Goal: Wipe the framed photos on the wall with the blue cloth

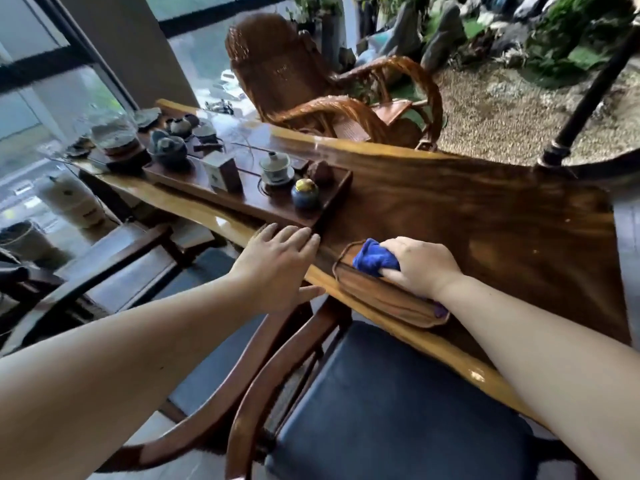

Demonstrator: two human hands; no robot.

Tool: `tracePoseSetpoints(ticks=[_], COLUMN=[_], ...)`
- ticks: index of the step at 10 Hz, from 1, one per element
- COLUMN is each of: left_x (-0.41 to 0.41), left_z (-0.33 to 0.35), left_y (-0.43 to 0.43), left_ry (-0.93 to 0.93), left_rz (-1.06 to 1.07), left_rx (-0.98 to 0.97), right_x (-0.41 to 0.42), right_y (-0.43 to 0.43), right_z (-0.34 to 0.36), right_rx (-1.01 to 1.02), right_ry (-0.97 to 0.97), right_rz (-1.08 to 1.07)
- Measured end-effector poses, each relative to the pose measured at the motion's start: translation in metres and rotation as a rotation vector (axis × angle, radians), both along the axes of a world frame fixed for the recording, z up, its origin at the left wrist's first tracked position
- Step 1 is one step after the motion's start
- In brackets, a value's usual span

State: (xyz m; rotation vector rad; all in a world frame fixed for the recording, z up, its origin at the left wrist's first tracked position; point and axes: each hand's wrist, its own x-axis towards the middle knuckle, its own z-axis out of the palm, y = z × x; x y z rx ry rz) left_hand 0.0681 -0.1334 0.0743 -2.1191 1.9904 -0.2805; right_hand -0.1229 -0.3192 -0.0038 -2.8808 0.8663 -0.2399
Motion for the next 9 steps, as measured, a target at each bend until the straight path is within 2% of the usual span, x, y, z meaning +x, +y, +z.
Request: tracePoseSetpoints(ticks=[2,4,6,8,9], left_x=[0.0,-0.004,-0.023,-0.023,-0.015], left_z=[-0.051,-0.086,-0.115,-0.115,-0.099], left_y=[-0.03,-0.066,-0.086,-0.08,-0.069], left_ry=[-0.008,0.008,0.015,0.012,-0.012], left_rz=[-0.02,-0.049,-0.11,-0.105,-0.058], left_rx=[0.073,0.117,0.129,0.126,0.133], right_x=[0.006,0.011,0.003,0.001,0.003], right_y=[-0.032,-0.055,-0.054,-0.046,-0.042], right_z=[-0.058,-0.101,-0.148,-0.147,-0.125], right_rx=[0.012,0.019,0.015,0.147,0.073], right_ry=[0.086,0.071,0.186,0.274,0.234], right_rz=[-0.039,-0.036,-0.075,-0.102,-0.054])
